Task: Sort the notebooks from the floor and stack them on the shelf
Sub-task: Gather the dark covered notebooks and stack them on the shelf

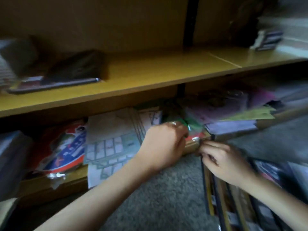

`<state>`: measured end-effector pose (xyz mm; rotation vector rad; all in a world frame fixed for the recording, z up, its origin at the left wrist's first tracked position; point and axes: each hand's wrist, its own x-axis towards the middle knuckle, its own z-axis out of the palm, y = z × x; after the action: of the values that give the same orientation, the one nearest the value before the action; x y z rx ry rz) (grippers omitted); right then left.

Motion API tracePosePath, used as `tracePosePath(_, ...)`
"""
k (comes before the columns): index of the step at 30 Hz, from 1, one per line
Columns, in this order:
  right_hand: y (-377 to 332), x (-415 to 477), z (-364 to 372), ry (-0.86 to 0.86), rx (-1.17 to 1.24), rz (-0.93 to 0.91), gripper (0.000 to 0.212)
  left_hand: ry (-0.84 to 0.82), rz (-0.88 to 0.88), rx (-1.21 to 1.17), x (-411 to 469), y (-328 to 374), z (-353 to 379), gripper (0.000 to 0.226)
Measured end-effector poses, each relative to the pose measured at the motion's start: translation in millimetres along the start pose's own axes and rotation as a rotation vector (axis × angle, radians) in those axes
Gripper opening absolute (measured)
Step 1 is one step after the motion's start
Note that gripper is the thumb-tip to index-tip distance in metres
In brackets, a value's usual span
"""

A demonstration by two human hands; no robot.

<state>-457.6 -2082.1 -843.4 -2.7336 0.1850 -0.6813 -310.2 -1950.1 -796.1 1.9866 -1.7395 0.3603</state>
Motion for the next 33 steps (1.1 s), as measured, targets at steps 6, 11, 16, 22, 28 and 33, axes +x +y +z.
tracePosePath(6, 45, -123, 24, -0.167, -0.023, 0.394, 0.018, -0.660, -0.447, -0.535, -35, 35, 149, 0.036)
tracePosePath(11, 34, -149, 50, -0.341, -0.140, 0.323, 0.021, -0.745, -1.158, -1.041, -44, 63, 213, 0.040)
tracePosePath(16, 29, -140, 63, -0.363, -0.210, 0.203, 0.021, -0.630, -1.196, -1.152, -46, 68, 224, 0.023)
tracePosePath(22, 36, -142, 65, -0.420, -0.224, 0.176, 0.017, -0.648, -1.172, -1.192, -43, 68, 229, 0.018)
tracePosePath(28, 28, -154, 60, -0.450, -0.342, 0.244, 0.027, -0.534, -1.160, -1.298, -45, 72, 228, 0.023)
tracePosePath(33, 15, -149, 59, -0.399, -0.333, 0.369, 0.027, -0.483, -1.169, -1.314, -49, 67, 213, 0.018)
